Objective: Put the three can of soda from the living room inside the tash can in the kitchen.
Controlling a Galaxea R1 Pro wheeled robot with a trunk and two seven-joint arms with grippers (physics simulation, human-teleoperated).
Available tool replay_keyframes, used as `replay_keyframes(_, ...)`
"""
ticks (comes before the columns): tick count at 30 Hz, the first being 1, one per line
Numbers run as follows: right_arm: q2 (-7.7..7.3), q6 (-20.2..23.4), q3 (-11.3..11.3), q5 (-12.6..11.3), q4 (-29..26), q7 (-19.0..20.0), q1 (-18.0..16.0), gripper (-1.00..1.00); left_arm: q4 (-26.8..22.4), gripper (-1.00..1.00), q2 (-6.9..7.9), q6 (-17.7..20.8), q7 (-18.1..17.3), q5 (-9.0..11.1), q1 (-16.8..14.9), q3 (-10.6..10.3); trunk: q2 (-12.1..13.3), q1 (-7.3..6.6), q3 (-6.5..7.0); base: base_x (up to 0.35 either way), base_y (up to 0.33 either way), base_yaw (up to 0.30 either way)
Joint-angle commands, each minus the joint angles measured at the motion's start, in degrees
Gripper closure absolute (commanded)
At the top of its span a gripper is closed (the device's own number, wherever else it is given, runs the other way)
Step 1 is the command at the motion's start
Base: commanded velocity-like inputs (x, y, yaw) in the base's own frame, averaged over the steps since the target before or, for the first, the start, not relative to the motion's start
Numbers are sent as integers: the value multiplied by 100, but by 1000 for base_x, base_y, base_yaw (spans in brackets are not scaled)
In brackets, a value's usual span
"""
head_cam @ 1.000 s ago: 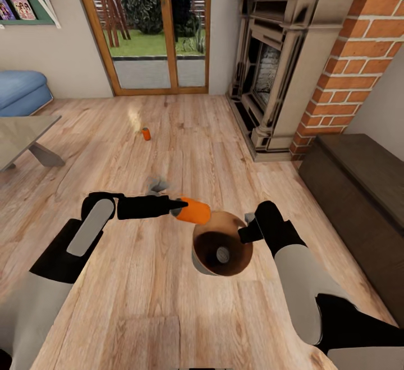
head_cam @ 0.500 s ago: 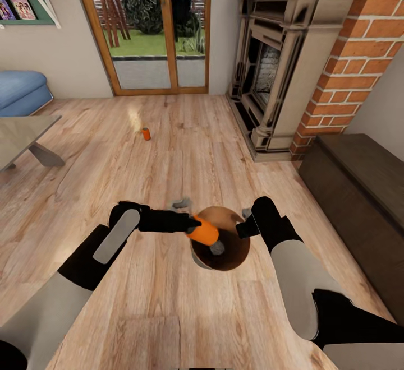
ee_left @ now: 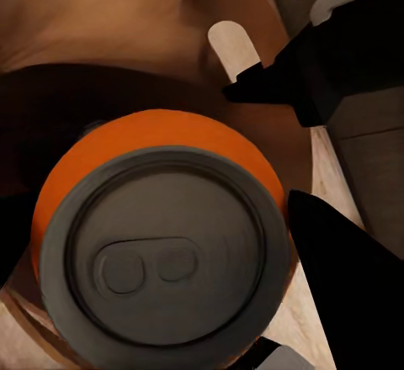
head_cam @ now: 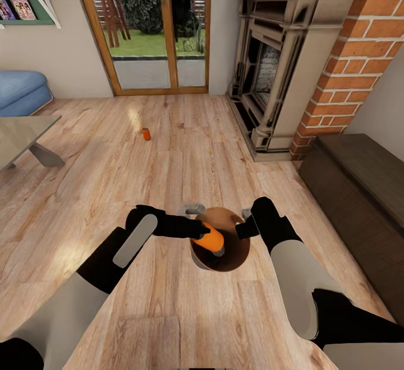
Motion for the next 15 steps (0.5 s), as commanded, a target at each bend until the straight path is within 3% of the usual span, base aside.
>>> replay_keyframes(1,1,32,-4,-158,7,31,-3,100,1,100,-5,0,1,-16,0,0,0,0,1,0,0,0)
replay_keyframes(8,1,32,6,-242,42,38,-3,100,139,100,-13,-136,6,-95,0,-18,0,0,1,0,0,0)
replay_keyframes(11,1,32,27,-323,65,41,-3,100,505,100,-18,-392,-26,-324,0,-57,0,0,1,0,0,0)
replay_keyframes(15,1,32,57,-344,82,41,-3,100,726,100,-63,-535,-47,-446,0,-81,0,0,1,0,0,0)
